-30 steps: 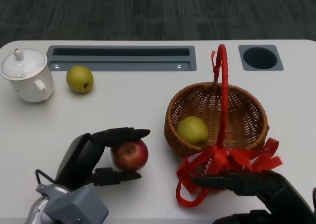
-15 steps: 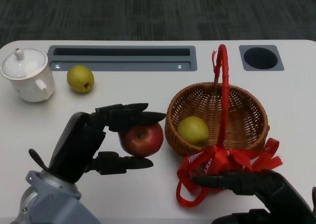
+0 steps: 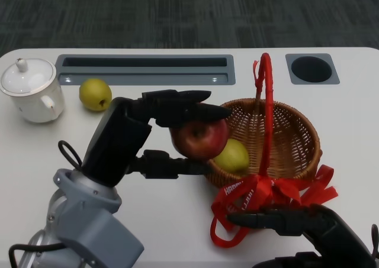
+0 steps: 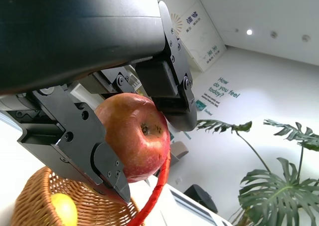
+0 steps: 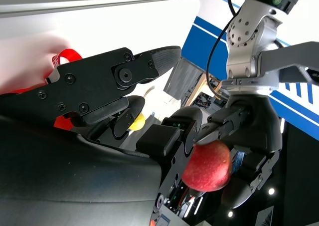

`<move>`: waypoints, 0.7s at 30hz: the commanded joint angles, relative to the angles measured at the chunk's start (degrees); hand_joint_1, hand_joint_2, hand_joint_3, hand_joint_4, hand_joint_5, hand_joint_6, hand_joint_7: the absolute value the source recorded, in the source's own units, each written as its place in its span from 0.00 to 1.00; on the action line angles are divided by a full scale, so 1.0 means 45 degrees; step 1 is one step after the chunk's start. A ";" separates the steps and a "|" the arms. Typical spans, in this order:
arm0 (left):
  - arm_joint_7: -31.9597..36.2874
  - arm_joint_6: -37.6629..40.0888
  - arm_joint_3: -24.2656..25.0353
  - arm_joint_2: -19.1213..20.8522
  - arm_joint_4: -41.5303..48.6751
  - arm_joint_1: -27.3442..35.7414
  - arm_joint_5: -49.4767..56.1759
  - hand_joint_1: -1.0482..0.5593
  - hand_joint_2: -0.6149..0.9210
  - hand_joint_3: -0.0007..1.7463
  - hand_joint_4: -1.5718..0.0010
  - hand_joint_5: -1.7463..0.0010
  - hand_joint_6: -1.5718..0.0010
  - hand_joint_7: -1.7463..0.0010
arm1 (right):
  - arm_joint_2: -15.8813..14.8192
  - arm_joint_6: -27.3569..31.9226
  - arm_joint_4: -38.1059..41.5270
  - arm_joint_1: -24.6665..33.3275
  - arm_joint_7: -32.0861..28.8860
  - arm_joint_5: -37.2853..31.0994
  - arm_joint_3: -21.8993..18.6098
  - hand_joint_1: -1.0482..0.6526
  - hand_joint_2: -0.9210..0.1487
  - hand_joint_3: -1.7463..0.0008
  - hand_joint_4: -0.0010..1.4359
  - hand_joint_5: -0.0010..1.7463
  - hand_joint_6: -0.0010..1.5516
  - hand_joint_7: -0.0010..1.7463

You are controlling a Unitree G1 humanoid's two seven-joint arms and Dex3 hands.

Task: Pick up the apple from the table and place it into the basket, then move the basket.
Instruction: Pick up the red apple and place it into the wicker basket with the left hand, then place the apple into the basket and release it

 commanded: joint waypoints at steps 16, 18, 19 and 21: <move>0.1048 -0.2795 -0.0471 -0.1022 0.7839 -0.3881 0.0934 0.60 0.90 0.00 0.18 1.00 0.26 1.00 | -0.0132 -0.0254 -0.0067 0.0244 -0.0343 -0.0011 -0.0130 0.32 0.04 1.00 0.58 0.00 0.48 0.00; 0.1154 -0.3033 -0.0463 -0.1134 0.8526 -0.4221 0.0958 0.60 0.90 0.01 0.19 1.00 0.27 1.00 | -0.0130 -0.0278 -0.0047 0.0241 -0.0337 0.0002 -0.0122 0.32 0.04 1.00 0.58 0.00 0.48 0.00; 0.1195 -0.3126 -0.0458 -0.1190 0.8846 -0.4380 0.0963 0.60 0.90 0.01 0.19 1.00 0.27 1.00 | -0.0130 -0.0287 -0.0031 0.0240 -0.0325 0.0026 -0.0111 0.32 0.04 1.00 0.58 0.00 0.48 0.00; 0.1306 -0.3236 -0.0455 -0.1263 0.9338 -0.4631 0.1018 0.60 0.91 0.01 0.20 1.00 0.28 1.00 | -0.0130 -0.0292 -0.0007 0.0241 -0.0294 0.0090 -0.0084 0.32 0.04 1.00 0.57 0.00 0.48 0.00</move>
